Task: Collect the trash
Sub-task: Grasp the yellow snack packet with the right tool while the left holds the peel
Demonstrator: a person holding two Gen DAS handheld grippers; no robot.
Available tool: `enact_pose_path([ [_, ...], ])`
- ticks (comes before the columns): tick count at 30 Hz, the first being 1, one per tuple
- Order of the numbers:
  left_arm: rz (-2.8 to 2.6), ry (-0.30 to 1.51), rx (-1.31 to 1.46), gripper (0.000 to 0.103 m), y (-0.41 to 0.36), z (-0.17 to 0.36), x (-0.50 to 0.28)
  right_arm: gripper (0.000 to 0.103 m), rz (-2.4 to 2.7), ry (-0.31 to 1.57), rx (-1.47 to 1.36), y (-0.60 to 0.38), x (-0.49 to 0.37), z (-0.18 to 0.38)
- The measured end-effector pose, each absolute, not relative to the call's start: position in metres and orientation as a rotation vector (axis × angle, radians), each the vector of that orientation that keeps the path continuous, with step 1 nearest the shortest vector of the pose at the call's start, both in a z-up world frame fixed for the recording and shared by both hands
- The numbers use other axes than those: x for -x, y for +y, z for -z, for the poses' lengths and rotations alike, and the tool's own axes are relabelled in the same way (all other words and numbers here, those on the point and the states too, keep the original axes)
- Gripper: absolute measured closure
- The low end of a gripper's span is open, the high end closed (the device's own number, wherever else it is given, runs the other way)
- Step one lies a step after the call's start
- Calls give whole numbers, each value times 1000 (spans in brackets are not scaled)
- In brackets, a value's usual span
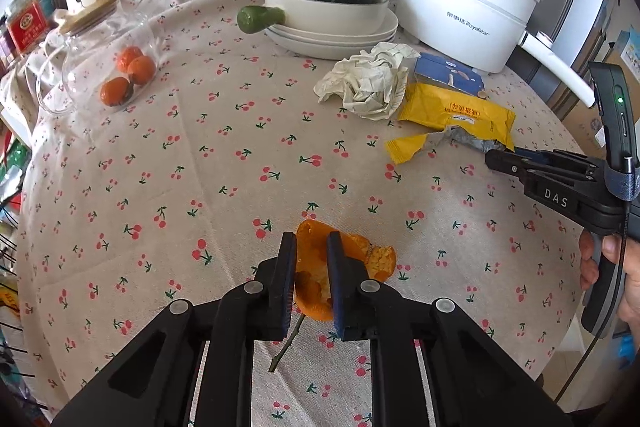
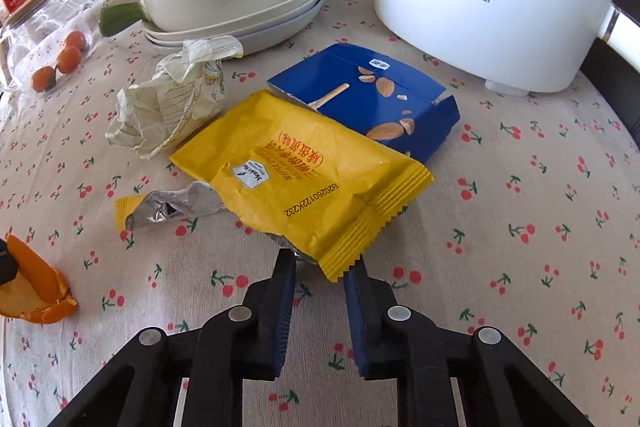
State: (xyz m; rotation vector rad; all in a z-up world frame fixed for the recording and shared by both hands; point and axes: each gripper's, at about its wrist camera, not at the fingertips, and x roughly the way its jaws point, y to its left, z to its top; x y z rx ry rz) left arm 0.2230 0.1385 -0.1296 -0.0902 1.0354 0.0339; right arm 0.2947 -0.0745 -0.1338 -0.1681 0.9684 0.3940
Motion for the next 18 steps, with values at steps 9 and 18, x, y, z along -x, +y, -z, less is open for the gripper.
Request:
enact_pose_path([
  [9, -29, 1034, 85, 88, 143, 125, -213, 18, -482, 968, 174, -82, -270, 117],
  [18, 35, 1091, 182, 72, 160, 126, -209, 11, -516, 1013, 398, -50, -316, 115],
])
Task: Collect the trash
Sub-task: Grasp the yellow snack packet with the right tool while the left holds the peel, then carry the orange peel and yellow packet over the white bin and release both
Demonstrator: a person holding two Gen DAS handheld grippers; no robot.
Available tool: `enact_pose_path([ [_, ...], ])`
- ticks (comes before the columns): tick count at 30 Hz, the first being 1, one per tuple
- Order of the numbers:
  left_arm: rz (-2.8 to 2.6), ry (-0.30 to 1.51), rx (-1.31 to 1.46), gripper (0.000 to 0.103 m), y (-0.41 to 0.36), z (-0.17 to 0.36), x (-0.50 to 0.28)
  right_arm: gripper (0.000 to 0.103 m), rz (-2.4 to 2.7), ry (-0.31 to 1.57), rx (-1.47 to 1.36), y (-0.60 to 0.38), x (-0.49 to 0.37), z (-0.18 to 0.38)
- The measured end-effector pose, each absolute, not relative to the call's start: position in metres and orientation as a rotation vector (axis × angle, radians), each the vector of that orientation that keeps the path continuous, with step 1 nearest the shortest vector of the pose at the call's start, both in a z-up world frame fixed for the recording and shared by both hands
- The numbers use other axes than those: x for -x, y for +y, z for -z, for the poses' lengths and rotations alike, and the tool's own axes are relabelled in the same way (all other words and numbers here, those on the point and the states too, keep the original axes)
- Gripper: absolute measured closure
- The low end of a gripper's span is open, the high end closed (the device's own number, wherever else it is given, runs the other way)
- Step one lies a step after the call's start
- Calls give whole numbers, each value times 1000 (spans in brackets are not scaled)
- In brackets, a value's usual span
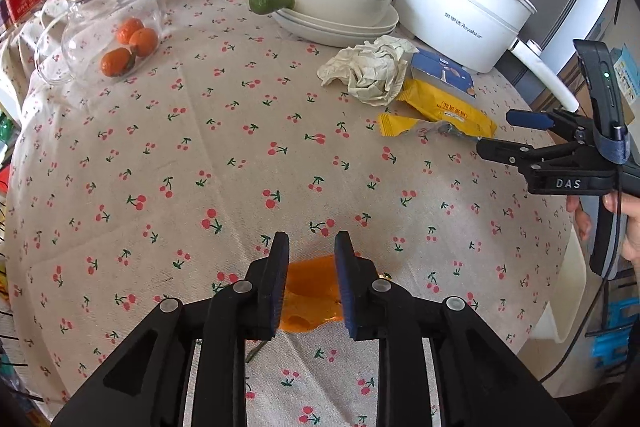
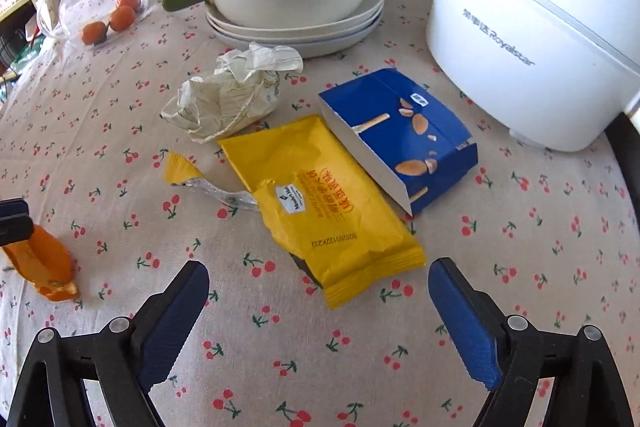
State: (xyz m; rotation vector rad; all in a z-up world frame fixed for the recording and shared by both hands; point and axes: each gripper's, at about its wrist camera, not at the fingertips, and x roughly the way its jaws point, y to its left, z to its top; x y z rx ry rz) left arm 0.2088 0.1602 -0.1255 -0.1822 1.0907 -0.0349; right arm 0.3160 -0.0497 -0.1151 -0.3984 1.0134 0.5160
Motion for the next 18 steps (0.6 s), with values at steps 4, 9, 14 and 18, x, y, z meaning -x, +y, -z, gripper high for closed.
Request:
enact_pose_path([
  [4, 71, 1113, 116, 43, 152, 129, -208, 11, -511, 1045, 442, -39, -340, 131],
  [9, 152, 1195, -21, 43, 138, 147, -209, 17, -523, 1089, 409, -34, -356, 148],
  [14, 205, 1207, -119, 43, 130, 157, -204, 42, -555, 1085, 355, -37, -350, 143],
  [18, 247, 1212, -138, 44, 126, 157, -198, 55, -568, 1070, 341, -48, -329, 130],
])
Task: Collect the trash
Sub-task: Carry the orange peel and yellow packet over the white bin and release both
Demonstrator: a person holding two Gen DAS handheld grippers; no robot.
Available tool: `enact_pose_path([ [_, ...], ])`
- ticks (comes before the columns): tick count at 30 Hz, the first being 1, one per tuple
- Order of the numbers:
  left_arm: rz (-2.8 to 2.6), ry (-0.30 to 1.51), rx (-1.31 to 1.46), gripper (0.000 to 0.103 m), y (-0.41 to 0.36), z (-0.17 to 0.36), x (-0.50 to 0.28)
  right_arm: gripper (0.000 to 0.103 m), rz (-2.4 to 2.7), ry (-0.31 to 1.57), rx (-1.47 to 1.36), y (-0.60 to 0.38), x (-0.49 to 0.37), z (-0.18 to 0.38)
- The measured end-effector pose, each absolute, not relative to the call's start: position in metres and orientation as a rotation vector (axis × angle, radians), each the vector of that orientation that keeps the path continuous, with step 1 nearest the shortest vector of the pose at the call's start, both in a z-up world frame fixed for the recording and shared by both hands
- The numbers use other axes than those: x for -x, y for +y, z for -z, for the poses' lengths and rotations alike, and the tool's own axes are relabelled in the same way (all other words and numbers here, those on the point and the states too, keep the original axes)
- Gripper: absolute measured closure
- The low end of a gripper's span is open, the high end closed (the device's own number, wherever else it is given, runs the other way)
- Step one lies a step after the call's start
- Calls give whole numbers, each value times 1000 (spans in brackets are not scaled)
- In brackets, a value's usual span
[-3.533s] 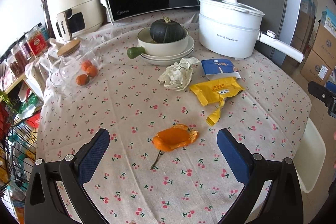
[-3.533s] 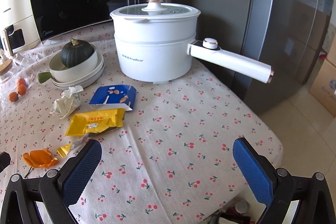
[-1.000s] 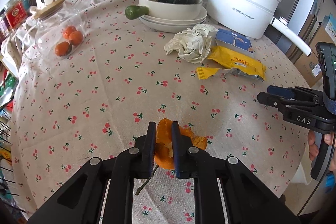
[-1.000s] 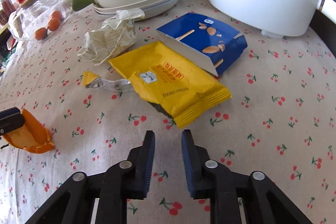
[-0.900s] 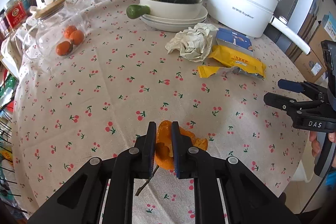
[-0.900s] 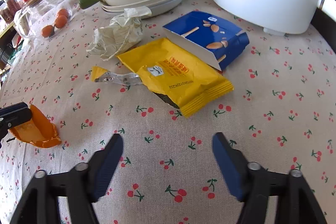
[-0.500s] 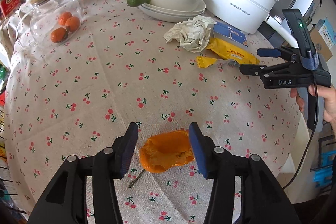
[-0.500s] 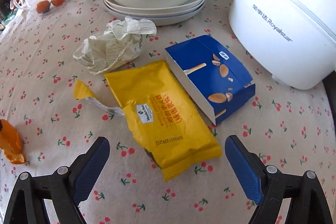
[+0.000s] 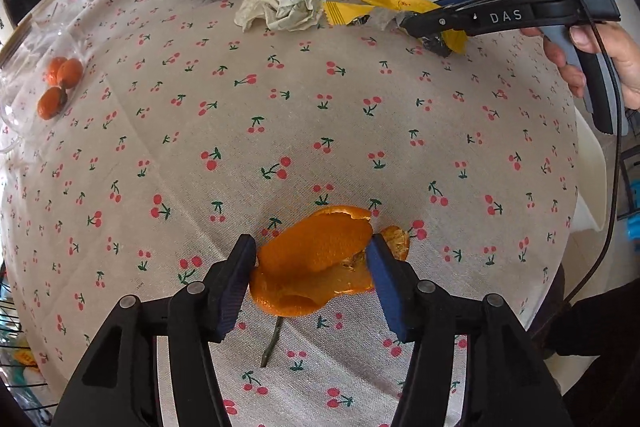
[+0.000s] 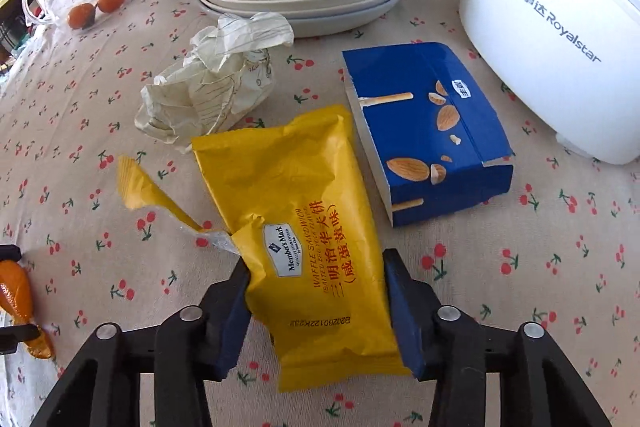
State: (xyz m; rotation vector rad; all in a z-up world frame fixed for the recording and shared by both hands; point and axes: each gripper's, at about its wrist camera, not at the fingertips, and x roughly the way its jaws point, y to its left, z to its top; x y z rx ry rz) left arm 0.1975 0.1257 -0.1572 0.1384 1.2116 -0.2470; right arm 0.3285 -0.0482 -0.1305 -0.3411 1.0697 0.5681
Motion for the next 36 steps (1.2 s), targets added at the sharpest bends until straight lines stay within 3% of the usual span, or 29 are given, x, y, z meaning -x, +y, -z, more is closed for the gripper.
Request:
enact_pose_path([
  [7, 258, 1222, -147, 55, 122, 154, -183, 62, -535, 1094, 362, -76, -284, 123],
  [20, 221, 1211, -96, 70, 106, 140, -158, 63, -487, 1072, 317, -115, -197, 96],
  [36, 266, 1162, -137, 76, 37, 131, -156, 63, -318, 1037, 227, -195, -145, 78],
])
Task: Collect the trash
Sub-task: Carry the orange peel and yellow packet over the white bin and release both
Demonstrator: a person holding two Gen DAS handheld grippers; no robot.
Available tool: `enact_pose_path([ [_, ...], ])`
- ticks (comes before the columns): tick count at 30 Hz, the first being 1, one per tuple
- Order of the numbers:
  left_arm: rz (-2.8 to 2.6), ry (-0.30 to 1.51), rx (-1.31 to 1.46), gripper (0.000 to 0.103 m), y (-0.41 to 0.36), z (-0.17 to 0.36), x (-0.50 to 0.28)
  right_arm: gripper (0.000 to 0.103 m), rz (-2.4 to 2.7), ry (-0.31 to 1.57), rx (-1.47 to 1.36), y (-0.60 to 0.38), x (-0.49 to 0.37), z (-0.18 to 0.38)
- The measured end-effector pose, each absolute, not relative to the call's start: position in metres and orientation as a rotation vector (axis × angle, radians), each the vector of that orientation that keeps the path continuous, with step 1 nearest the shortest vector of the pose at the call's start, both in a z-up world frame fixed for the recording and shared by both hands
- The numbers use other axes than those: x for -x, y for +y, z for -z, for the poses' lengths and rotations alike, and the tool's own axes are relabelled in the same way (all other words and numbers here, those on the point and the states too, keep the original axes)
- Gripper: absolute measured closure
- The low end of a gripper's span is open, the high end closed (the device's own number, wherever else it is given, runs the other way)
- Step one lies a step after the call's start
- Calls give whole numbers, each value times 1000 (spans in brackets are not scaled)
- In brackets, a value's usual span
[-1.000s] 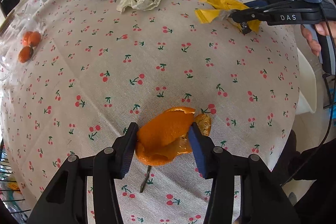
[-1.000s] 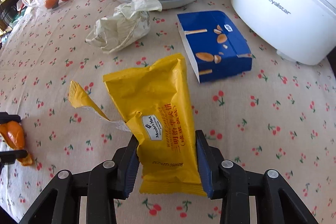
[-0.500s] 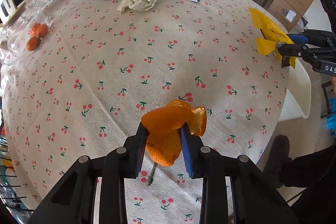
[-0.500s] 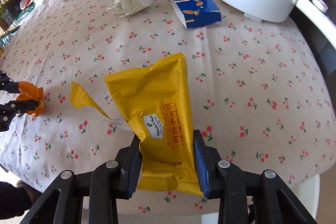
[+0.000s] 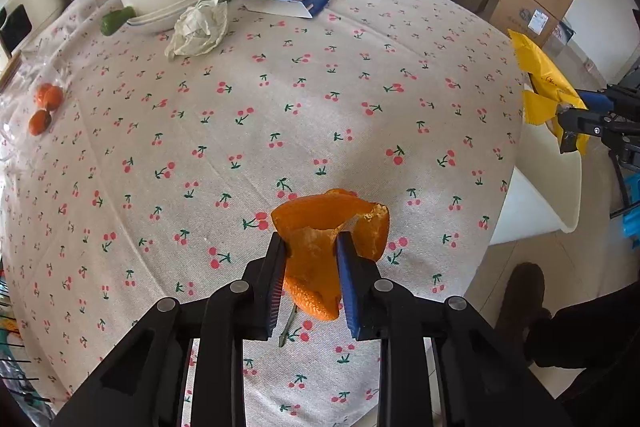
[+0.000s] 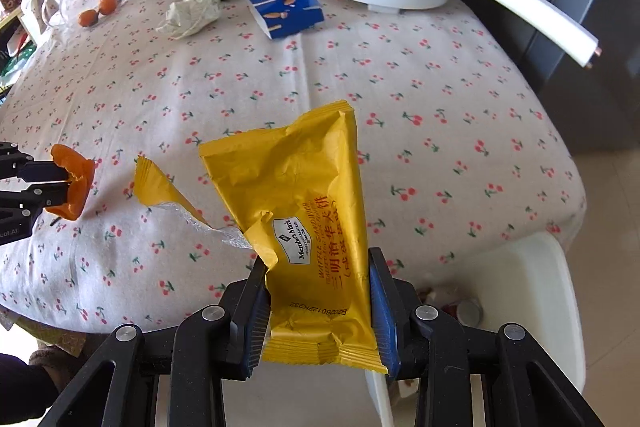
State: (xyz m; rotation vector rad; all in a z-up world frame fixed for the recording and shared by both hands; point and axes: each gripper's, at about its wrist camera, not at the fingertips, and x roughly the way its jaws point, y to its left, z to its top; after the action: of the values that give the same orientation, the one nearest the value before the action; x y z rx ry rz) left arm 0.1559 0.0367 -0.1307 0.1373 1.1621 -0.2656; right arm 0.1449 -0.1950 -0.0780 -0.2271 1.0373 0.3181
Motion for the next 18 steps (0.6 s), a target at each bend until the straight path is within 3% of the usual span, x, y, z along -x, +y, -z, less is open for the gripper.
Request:
enact_pose_path([
  [18, 418, 1067, -118, 76, -58, 106, -179, 63, -140, 1073, 150, -302, -134, 83],
])
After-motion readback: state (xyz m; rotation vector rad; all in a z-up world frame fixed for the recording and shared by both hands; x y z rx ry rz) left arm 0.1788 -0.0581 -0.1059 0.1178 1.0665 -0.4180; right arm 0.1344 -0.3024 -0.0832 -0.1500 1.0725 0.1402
